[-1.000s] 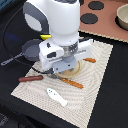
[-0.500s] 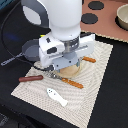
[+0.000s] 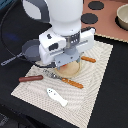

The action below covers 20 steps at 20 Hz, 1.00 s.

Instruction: Interact with the objects in diverse but meaningful ways.

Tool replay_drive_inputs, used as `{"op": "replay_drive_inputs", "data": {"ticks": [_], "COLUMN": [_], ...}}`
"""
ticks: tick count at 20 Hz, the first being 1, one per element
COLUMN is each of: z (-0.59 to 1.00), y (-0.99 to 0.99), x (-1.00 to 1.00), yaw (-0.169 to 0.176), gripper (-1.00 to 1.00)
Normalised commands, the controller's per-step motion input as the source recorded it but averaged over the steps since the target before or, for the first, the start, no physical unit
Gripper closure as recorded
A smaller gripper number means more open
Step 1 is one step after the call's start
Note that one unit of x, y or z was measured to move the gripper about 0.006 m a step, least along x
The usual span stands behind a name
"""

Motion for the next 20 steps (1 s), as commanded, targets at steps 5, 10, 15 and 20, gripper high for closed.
{"op": "replay_drive_inputs", "data": {"ticks": [5,10,15,20], "z": [0.31,0.24,0.29,0.17], "y": [0.19,0.05,0.0,-0.06], "x": [-0.05,-0.08,-0.01,-0.09], "yaw": [0.172,0.106,-0.024,-0.14], "gripper": [-1.0,-1.0,-1.0,-1.0]}}
